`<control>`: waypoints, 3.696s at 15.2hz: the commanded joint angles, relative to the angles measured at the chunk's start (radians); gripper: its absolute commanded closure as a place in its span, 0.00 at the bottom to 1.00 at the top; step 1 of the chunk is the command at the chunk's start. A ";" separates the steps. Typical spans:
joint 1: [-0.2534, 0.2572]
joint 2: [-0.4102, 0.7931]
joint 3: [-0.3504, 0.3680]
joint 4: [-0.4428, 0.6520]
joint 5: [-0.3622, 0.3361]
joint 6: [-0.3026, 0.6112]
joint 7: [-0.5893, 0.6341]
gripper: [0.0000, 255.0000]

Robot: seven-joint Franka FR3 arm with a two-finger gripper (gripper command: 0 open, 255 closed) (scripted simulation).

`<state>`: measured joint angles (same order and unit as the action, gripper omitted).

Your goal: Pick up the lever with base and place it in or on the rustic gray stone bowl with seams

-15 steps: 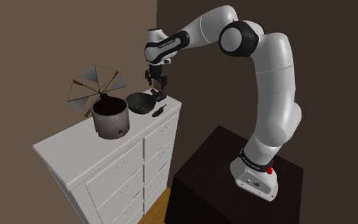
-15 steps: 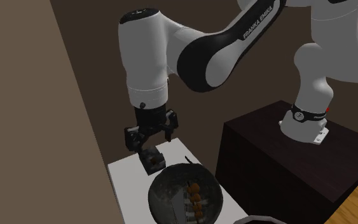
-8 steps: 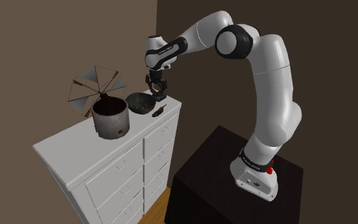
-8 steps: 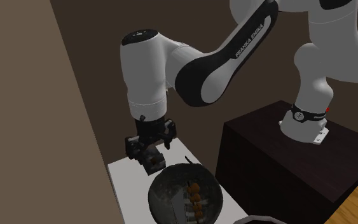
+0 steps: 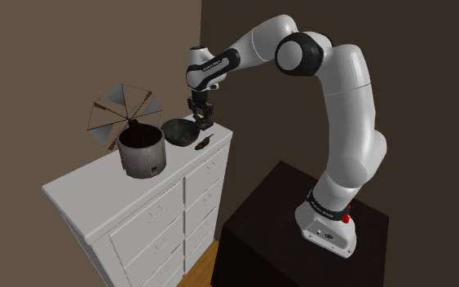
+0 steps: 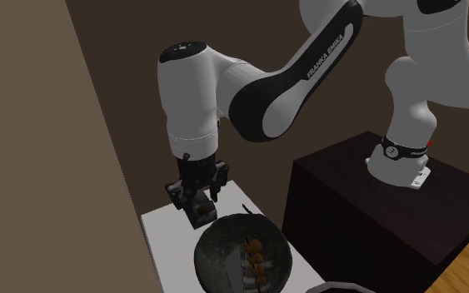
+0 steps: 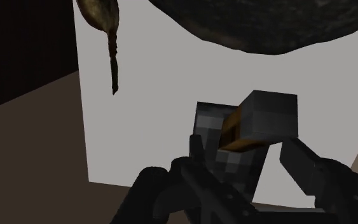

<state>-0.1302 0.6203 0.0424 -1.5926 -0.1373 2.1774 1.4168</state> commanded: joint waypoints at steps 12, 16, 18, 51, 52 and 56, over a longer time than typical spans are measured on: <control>-0.001 -0.022 0.001 0.007 0.003 -0.029 -0.004 1.00; -0.001 -0.049 0.003 0.020 0.006 -0.068 -0.008 1.00; -0.001 -0.061 0.004 0.028 0.008 -0.089 -0.011 1.00; 0.182 -0.200 0.084 0.130 0.005 -0.352 0.220 1.00; 0.182 -0.198 0.083 0.120 0.004 -0.340 0.221 1.00; 0.181 -0.187 0.082 0.081 0.001 -0.291 0.226 1.00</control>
<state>0.0509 0.4284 0.1252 -1.5060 -0.1354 1.8757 1.6422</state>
